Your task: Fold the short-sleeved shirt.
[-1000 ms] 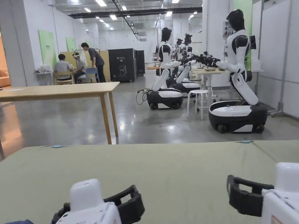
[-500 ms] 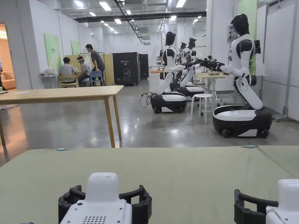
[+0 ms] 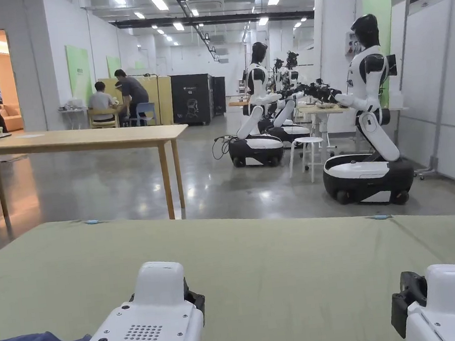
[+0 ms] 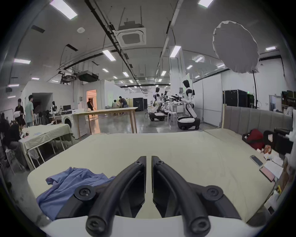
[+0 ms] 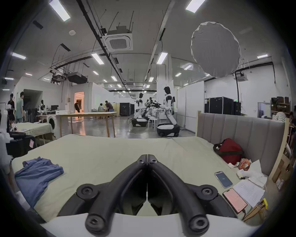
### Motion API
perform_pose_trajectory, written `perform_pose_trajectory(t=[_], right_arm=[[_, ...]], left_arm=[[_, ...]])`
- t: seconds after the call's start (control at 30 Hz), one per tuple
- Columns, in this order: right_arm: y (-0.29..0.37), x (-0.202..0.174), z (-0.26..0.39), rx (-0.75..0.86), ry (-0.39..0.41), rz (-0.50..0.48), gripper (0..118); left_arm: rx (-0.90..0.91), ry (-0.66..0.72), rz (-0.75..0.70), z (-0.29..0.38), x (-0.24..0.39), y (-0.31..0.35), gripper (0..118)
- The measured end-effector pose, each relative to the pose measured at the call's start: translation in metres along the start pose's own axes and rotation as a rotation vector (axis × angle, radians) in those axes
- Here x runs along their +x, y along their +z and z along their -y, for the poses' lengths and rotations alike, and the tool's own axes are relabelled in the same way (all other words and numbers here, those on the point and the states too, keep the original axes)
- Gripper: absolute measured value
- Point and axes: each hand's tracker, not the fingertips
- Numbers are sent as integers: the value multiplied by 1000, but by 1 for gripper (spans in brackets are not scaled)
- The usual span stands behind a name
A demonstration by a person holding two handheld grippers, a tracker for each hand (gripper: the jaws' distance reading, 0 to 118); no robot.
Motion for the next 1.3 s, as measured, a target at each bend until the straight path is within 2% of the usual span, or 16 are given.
perform_pose_trajectory(t=[0.17,0.3,0.37,0.43,0.53,0.73,0.9,1.07,1.3], right_arm=[[-1,6,-1,-16,-24,12,1],[-6,0,2,-32,10,18,1],[-10,-13,4,-47,21,-22,1],[-13,-39,5,-47,56,-88,1],[-18,-98,4,-56,114,-204,1],[-12,-218,-5,-19,63,-510,1],[3,-277,-2,-24,80,-637,1],[5,-291,8,-45,86,-664,1],[-10,-284,14,-86,73,-645,1]], left_arm=[[-8,11,14,3,3,-1,5],[-18,43,-5,3,-13,2,5],[-18,49,-53,3,-31,8,5],[-20,59,-125,4,-57,17,5],[-34,96,-250,7,-104,39,5],[-58,85,-524,17,-190,104,5],[-72,100,-657,26,-230,148,5],[-85,109,-681,34,-245,152,5],[-124,134,-619,42,-250,124,5]])
